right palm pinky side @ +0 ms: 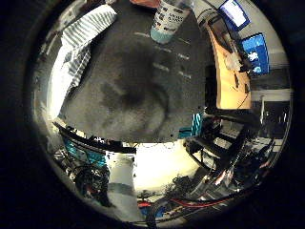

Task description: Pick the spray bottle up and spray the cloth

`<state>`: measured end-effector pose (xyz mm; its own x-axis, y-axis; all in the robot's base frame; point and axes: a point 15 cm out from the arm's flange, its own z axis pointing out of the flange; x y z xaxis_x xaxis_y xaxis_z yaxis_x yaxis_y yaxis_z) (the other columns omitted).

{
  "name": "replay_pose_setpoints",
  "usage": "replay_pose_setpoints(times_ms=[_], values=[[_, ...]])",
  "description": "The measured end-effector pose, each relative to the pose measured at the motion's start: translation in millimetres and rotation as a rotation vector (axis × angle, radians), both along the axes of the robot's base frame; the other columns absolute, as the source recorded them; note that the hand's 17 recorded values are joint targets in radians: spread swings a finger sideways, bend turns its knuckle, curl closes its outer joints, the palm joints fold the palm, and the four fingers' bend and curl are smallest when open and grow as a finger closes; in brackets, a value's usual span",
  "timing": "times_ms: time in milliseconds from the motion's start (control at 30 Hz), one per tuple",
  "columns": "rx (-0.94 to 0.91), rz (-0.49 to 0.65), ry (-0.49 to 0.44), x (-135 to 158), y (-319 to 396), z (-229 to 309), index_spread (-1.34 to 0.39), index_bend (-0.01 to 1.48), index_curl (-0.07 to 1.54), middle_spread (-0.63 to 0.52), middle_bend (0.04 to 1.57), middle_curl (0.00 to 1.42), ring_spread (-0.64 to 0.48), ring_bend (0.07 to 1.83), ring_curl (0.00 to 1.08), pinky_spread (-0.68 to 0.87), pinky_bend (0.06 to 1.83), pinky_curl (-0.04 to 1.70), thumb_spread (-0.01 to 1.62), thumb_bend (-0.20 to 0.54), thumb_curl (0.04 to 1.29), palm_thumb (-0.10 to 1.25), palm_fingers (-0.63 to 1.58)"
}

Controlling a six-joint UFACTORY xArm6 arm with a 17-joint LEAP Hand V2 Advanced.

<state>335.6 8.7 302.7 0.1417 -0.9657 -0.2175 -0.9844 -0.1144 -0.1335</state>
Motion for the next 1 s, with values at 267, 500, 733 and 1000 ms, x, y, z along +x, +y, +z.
replay_pose_setpoints(times_ms=[267,500,733,1000], values=[[0.002,-0.012,0.001,-4.7,-6.5,10.1,-0.35,0.34,0.40,0.08,0.19,0.31,0.19,0.18,0.15,0.40,0.20,0.31,1.18,-0.015,0.44,0.88,0.23],[0.053,-0.030,-0.030,-3.2,-4.0,32.9,-0.35,0.32,0.40,0.07,0.19,0.31,0.19,0.18,0.15,0.39,0.20,0.31,1.18,-0.015,0.44,0.88,0.24],[0.104,-0.048,-0.077,2.6,-14.6,53.4,-0.33,0.27,0.39,0.06,0.19,0.30,0.19,0.18,0.16,0.39,0.21,0.31,1.18,-0.015,0.44,0.88,0.25],[0.151,-0.136,-0.121,1.7,-49.6,60.4,-0.32,0.19,0.38,0.06,0.18,0.30,0.18,0.20,0.18,0.40,0.22,0.31,1.18,-0.015,0.45,0.88,0.26]])
